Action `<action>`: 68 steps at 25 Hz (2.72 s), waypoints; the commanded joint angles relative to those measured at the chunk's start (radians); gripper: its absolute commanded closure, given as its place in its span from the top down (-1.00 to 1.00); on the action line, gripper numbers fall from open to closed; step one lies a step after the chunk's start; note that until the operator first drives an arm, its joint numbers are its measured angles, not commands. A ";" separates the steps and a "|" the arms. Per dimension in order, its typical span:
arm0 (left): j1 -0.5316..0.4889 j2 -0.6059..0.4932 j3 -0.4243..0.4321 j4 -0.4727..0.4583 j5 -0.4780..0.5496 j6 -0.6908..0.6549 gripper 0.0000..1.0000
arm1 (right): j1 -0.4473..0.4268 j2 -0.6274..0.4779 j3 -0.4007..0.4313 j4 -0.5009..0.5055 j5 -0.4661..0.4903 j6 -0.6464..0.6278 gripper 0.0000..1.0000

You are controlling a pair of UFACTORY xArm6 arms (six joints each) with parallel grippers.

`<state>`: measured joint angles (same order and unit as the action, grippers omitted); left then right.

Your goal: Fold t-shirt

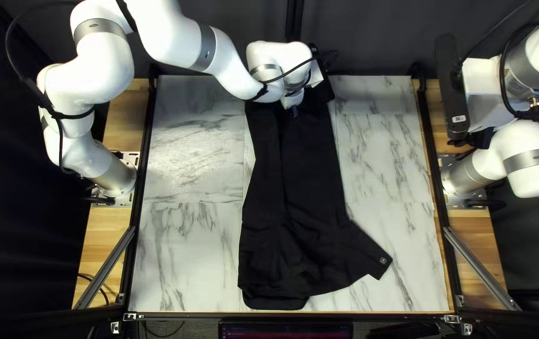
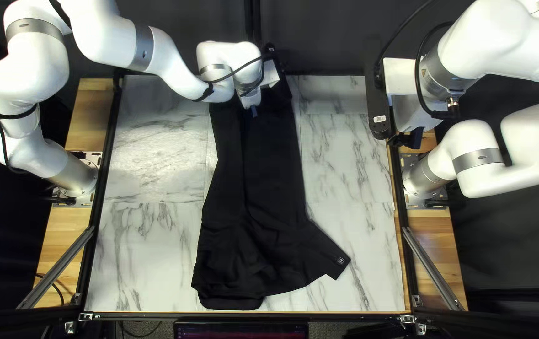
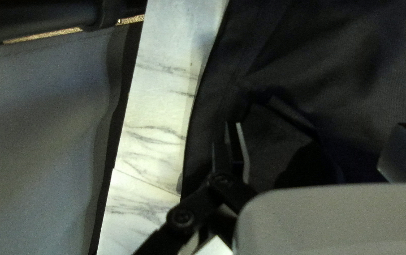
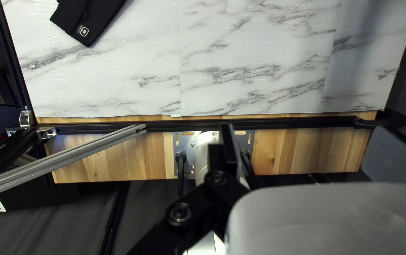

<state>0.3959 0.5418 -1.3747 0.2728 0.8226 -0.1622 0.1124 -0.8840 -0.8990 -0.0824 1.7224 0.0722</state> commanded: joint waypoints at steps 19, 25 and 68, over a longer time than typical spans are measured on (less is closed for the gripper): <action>0.012 0.011 0.017 -0.008 -0.013 -0.028 0.97 | 0.000 0.000 0.000 0.000 0.000 0.000 1.00; 0.019 0.017 0.020 -0.011 -0.019 -0.025 0.46 | 0.000 0.000 0.000 0.000 0.000 0.000 1.00; -0.095 -0.284 0.181 0.238 0.171 -0.547 -1.00 | 0.000 0.000 0.000 0.000 0.000 0.000 1.00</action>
<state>0.3160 0.2788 -1.2031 0.5001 0.9784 -0.6960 0.1124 -0.8840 -0.8990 -0.0824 1.7224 0.0722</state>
